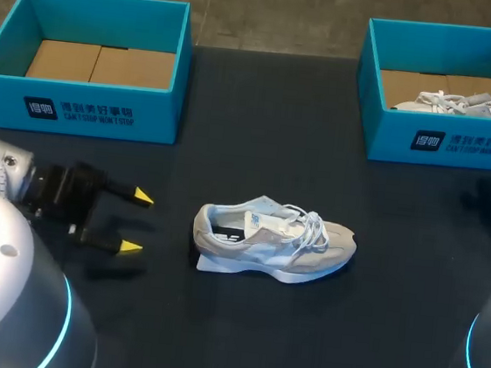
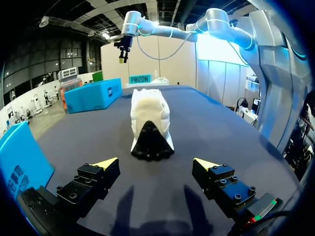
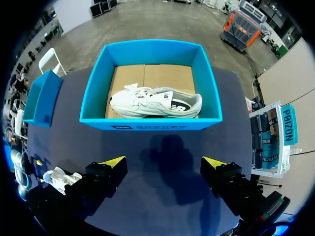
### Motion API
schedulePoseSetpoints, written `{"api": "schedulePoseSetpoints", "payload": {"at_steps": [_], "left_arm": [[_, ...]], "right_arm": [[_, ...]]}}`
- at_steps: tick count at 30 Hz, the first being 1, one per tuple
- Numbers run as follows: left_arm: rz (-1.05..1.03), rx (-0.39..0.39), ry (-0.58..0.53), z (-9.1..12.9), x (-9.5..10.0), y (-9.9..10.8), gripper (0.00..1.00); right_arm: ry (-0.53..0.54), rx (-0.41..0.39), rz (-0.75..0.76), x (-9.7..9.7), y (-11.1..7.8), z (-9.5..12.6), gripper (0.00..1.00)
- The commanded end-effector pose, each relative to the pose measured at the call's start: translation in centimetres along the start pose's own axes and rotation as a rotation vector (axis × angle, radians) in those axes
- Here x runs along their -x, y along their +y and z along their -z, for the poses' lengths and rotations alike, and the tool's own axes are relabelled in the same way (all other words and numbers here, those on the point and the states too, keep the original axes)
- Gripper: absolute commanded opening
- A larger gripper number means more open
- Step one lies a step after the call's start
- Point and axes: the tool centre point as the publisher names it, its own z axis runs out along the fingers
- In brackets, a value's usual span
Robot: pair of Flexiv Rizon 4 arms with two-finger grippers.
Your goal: Take the shoe out of the shoebox, open the shoe tongue, remove and reinsert the insole, then place the shoe into the shoebox
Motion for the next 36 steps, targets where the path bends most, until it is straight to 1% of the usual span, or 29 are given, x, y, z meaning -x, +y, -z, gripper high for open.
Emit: {"api": "schedulePoseSetpoints", "payload": {"at_steps": [1, 17, 30, 36], "left_arm": [[-0.001, -0.010, -0.012, -1.3, -0.1, -0.8, 1.00], [0.019, -0.016, -0.003, -6.3, -0.7, -1.8, 1.00], [0.041, -0.030, 0.019, -9.4, -0.4, -2.0, 1.00], [0.059, -0.042, 0.024, -10.1, -0.4, -2.5, 1.00]], "right_arm": [[-0.001, 0.002, 0.000, 0.0, -0.1, 0.0, 1.00], [-0.001, 0.002, 0.000, 0.0, -0.1, 0.0, 1.00], [-0.001, 0.002, 0.000, 0.0, -0.1, 0.0, 1.00], [-0.001, 0.002, 0.000, 0.0, -0.1, 0.0, 1.00]]}}
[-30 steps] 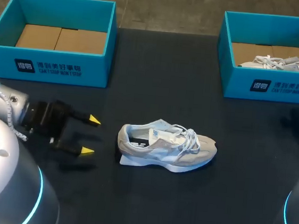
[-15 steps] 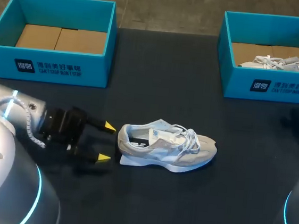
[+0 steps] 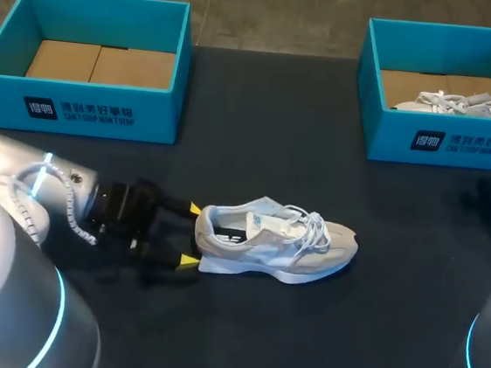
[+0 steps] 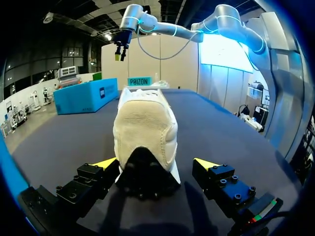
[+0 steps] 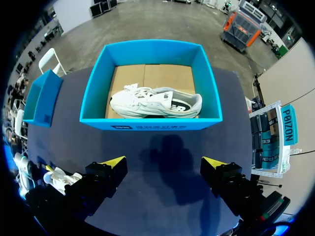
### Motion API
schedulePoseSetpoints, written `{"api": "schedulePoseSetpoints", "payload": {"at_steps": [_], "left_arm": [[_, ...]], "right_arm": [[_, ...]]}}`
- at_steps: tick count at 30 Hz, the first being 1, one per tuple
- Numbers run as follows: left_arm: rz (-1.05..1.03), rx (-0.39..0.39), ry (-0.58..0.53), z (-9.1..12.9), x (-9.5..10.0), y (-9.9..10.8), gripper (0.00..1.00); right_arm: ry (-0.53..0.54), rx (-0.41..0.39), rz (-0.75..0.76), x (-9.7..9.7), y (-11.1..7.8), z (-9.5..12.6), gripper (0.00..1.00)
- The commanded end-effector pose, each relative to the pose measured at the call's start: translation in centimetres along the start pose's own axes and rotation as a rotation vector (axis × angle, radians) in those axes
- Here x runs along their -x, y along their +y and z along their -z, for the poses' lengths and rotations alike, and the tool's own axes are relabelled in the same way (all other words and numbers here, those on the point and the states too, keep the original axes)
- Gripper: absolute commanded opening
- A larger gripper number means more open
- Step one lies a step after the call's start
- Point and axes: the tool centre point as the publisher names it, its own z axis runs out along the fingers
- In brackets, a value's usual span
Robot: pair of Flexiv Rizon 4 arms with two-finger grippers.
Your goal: Take the shoe out of the shoebox, open the shoe tongue, remove and reinsert the insole, then place the shoe into the shoebox
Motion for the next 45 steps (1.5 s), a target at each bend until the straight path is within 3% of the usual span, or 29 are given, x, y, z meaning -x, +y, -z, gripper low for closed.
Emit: {"api": "schedulePoseSetpoints", "payload": {"at_steps": [1, 37, 39, 42, 43, 45], "left_arm": [[-0.001, 0.001, 0.006, -0.9, 0.0, -0.3, 1.00], [-0.045, -0.013, 0.026, -2.7, 1.2, -1.1, 1.00], [-0.045, -0.012, 0.026, -2.5, 1.3, -1.0, 0.80], [-0.043, -0.006, 0.026, -2.4, 1.4, -0.8, 0.67], [-0.043, -0.004, 0.027, -2.5, 1.4, -0.8, 0.56], [-0.043, -0.001, 0.030, -2.5, 1.4, -0.7, 0.51]], "right_arm": [[-0.001, 0.002, 0.000, 0.0, -0.1, 0.0, 1.00], [-0.001, 0.002, 0.000, 0.0, -0.1, 0.0, 1.00], [-0.001, 0.002, 0.000, 0.0, -0.1, 0.0, 1.00], [-0.001, 0.002, 0.000, 0.0, -0.1, 0.0, 1.00], [-0.001, 0.002, 0.000, 0.0, -0.1, 0.0, 1.00], [-0.001, 0.002, 0.000, 0.0, -0.1, 0.0, 1.00]]}}
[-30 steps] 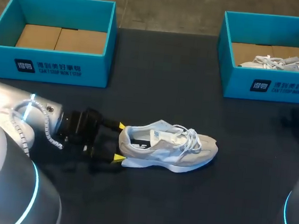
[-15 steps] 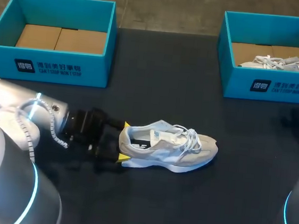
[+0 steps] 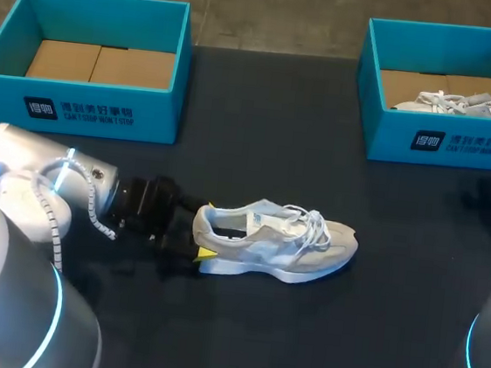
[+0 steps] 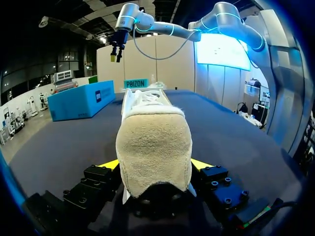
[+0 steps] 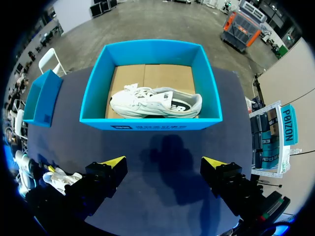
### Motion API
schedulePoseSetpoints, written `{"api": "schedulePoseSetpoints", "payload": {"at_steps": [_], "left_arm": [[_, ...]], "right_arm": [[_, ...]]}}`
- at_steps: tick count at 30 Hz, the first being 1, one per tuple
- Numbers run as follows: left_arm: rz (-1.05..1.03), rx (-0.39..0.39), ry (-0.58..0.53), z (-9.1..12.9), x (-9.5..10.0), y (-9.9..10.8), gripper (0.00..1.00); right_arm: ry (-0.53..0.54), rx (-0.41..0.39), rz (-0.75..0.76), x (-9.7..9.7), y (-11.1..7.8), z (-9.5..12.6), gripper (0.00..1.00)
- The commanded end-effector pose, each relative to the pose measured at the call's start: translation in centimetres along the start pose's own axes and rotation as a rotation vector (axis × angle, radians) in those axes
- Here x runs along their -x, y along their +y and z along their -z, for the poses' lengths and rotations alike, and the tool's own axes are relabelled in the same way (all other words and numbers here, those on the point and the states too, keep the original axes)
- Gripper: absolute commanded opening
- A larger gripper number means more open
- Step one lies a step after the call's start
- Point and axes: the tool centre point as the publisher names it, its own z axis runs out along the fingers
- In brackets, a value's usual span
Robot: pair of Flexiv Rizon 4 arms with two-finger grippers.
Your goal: Take the shoe out of the shoebox, open the shoe tongue, remove and reinsert the insole, then place the shoe into the shoebox
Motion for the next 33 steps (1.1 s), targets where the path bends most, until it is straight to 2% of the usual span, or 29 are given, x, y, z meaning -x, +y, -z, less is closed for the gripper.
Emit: {"api": "schedulePoseSetpoints", "payload": {"at_steps": [1, 4, 7, 13, 18, 20, 21, 23, 24, 25, 26, 33], "left_arm": [[0.001, 0.009, 0.005, -0.04, 0.14, 0.18, 0.47], [-0.004, 0.011, 0.010, -0.15, 0.10, 0.12, 0.44], [-0.009, 0.012, 0.016, -0.20, 0.05, 0.00, 0.47], [-0.008, 0.022, 0.025, -0.29, 0.13, 0.20, 0.47], [-0.008, 0.033, 0.026, -0.31, 0.17, 0.32, 0.42], [-0.007, 0.033, 0.027, -0.33, 0.19, 0.33, 0.36], [-0.009, 0.036, 0.031, -0.33, 0.20, 0.32, 0.27], [-0.008, 0.040, 0.032, -0.34, 0.20, 0.30, 0.18], [-0.008, 0.042, 0.032, -0.35, 0.20, 0.29, 0.09], [-0.008, 0.042, 0.032, -0.35, 0.20, 0.29, 0.07], [-0.008, 0.042, 0.032, -0.35, 0.20, 0.29, 0.00], [-0.008, 0.042, 0.032, -0.35, 0.20, 0.29, 0.00]], "right_arm": [[-0.001, 0.002, 0.000, -0.02, -0.06, -0.03, 1.00], [-0.001, 0.002, 0.000, -0.02, -0.06, -0.03, 1.00], [-0.001, 0.002, 0.000, -0.02, -0.06, -0.03, 1.00], [-0.001, 0.002, 0.000, -0.02, -0.06, -0.03, 1.00], [-0.001, 0.002, 0.000, -0.02, -0.06, -0.03, 1.00], [-0.001, 0.002, 0.000, -0.02, -0.06, -0.03, 1.00], [-0.001, 0.002, 0.000, -0.02, -0.06, -0.03, 1.00], [-0.001, 0.002, 0.000, -0.02, -0.06, -0.03, 1.00], [-0.001, 0.002, 0.000, -0.02, -0.06, -0.03, 1.00], [-0.001, 0.002, 0.000, -0.02, -0.06, -0.03, 1.00], [-0.001, 0.002, 0.000, -0.02, -0.06, -0.03, 1.00], [-0.001, 0.002, 0.000, -0.02, -0.06, -0.03, 1.00]]}}
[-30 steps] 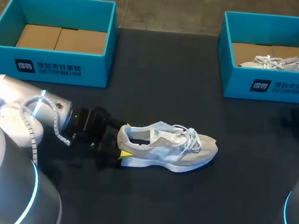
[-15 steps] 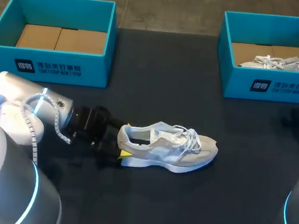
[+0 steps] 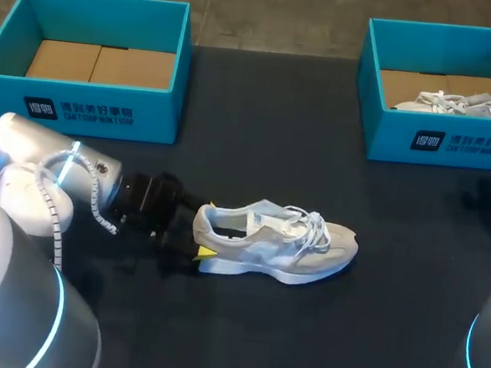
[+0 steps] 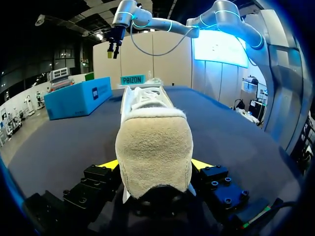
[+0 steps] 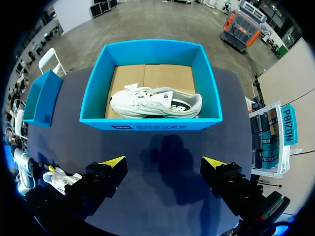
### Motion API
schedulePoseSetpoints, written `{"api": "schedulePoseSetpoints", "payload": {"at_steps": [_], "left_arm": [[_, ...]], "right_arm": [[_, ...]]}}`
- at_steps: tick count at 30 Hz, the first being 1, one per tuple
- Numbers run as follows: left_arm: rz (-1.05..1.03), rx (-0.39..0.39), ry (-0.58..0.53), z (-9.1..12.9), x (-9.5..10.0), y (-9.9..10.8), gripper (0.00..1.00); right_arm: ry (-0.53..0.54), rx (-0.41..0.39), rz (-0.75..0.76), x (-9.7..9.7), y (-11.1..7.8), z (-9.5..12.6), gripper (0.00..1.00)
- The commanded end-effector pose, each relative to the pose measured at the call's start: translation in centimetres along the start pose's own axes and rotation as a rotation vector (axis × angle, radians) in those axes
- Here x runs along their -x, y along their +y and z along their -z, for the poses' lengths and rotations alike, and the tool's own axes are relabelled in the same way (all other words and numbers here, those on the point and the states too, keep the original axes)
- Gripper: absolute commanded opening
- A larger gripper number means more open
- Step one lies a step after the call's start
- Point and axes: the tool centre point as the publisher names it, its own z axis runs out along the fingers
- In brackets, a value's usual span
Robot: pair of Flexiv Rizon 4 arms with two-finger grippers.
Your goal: Take the shoe out of the shoebox, open the shoe tongue, remove and reinsert the insole, then place the shoe into the shoebox
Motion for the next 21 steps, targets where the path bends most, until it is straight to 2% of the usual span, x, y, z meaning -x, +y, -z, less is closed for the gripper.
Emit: {"api": "schedulePoseSetpoints", "payload": {"at_steps": [1, 21], "left_arm": [[0.000, 0.004, 0.001, -0.30, 0.12, 0.24, 0.00], [0.000, 0.004, 0.001, -0.30, 0.12, 0.24, 0.00]], "right_arm": [[-0.001, 0.002, 0.000, -0.02, -0.06, -0.03, 1.00], [-0.003, -0.002, -0.014, -0.02, 0.06, -0.02, 1.00]]}}
